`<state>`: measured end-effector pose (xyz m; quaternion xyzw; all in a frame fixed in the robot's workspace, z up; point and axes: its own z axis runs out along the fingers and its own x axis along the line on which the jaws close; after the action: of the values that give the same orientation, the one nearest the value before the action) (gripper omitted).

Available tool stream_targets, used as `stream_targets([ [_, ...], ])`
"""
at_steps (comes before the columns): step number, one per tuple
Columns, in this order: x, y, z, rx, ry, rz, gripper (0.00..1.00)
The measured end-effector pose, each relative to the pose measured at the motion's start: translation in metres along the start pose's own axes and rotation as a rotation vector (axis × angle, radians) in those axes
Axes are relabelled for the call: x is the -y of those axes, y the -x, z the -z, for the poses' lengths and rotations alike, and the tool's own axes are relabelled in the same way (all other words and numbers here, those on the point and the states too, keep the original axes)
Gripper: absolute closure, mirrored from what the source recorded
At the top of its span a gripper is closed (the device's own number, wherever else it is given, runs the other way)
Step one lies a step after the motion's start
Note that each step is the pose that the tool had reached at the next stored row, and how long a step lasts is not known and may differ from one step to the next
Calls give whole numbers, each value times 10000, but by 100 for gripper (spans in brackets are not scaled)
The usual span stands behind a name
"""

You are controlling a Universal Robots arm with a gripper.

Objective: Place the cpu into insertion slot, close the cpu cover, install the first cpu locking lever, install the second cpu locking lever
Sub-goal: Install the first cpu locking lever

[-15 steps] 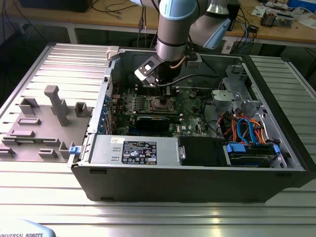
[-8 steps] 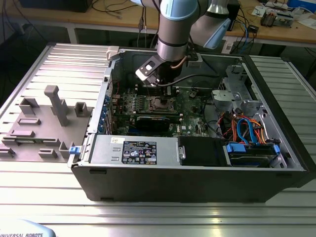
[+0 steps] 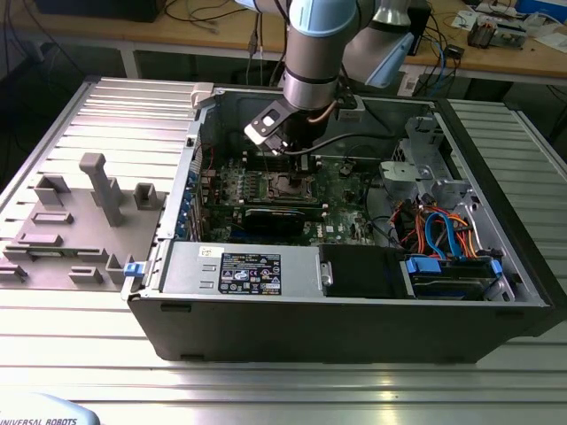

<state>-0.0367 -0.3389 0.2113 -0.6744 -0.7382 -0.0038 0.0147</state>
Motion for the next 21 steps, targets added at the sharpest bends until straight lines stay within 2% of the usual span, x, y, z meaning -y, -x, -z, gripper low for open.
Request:
stream_targets([
  [14, -18, 1, 18, 0, 0, -1, 84],
  [21, -17, -2, 138, 2, 0, 0, 84],
])
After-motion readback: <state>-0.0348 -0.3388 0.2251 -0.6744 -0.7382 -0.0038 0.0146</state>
